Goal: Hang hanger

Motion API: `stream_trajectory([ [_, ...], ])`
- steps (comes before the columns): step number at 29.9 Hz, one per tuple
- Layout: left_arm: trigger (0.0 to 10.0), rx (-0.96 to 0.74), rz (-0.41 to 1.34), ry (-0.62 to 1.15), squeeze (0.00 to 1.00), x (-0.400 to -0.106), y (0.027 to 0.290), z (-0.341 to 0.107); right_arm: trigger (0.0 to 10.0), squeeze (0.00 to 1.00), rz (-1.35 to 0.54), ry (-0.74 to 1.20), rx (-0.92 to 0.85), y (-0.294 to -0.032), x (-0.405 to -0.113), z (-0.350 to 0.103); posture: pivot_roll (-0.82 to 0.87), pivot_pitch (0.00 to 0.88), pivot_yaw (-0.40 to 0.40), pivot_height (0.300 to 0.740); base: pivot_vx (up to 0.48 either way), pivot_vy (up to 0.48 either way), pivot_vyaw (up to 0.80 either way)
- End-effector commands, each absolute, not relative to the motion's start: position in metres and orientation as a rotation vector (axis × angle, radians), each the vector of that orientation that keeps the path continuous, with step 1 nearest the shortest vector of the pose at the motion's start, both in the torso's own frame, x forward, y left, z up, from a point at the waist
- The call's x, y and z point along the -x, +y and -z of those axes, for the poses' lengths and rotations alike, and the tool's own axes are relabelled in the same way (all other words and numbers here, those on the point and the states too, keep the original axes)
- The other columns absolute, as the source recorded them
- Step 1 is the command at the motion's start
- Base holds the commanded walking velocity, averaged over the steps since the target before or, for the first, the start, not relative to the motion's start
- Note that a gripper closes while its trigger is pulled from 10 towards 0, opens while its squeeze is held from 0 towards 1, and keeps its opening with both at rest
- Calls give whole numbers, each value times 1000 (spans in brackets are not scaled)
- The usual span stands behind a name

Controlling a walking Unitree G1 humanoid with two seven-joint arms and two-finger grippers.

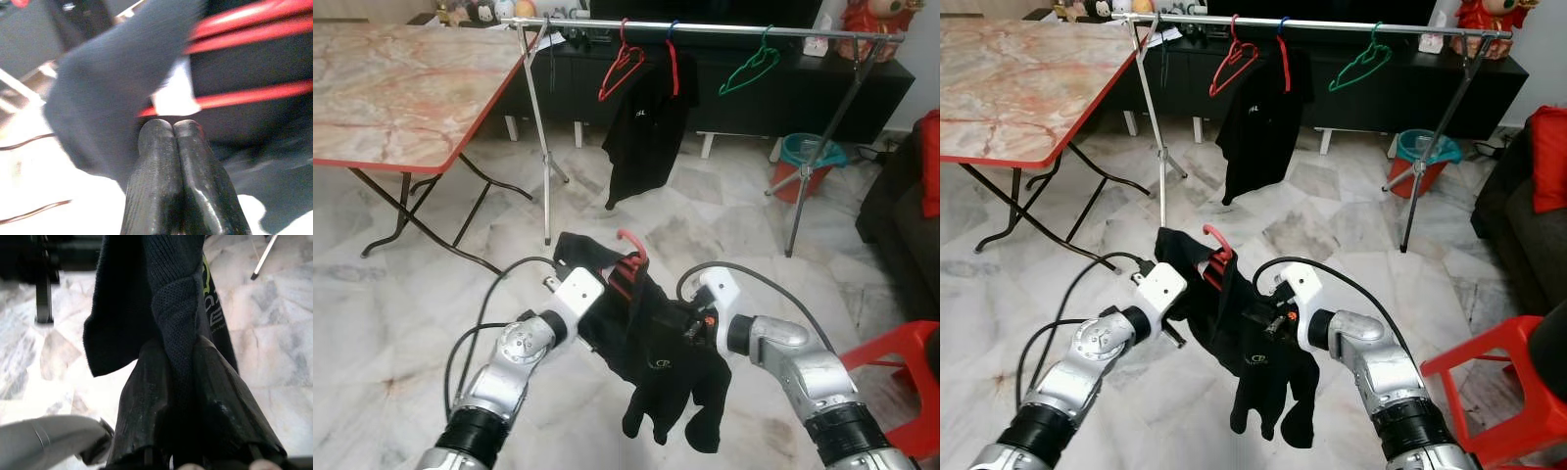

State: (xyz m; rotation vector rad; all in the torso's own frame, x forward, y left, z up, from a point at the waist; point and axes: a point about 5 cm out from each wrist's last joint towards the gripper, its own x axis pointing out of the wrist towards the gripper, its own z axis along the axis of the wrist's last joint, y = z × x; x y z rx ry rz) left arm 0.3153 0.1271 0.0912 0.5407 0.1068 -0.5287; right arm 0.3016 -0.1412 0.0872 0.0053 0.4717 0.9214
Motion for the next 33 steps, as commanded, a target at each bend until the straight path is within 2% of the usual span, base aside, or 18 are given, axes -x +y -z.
stream_trajectory([
  [1, 10000, -584, 490, 88, 0, -314, 128, -91, 10000, 0, -953, 428, 32, -138, -306, -101, 47, 61, -91, 740, 0, 0, 0],
  [4, 10000, -604, 395, 57, 0, -316, 138, -95, 10000, 0, -970, 432, 46, -139, -306, -103, 44, 68, -95, 740, 0, 0, 0],
  [9, 10000, -649, 425, 47, 0, -314, 138, -93, 10000, 0, -979, 435, 59, -139, -306, -105, 45, 78, -94, 740, 0, 0, 0],
  [10, 10000, -644, 445, 44, 1000, -313, 137, -92, 10000, 0, -979, 433, 62, -138, -307, -105, 43, 80, -93, 740, 0, 0, 0],
  [16, 10000, -696, 549, 44, 1000, -302, 131, -83, 10000, 0, -979, 412, 65, -135, -311, -111, 41, 89, -84, 740, 0, 0, 0],
  [22, 10000, -785, 564, 69, 1000, -300, 137, -74, 10000, 0, -992, 393, 60, -130, -312, -116, 44, 93, -79, 740, 0, 0, 0],
  [26, 10000, -784, 436, 83, 1000, -309, 146, -75, 10000, 0, -1000, 390, 64, -128, -311, -117, 41, 95, -77, 740, 0, 0, 0],
  [33, 10000, -800, 361, 100, 1000, -311, 151, -70, 10000, 0, -998, 385, 59, -126, -310, -118, 34, 95, -75, 740, 0, 0, 0],
])
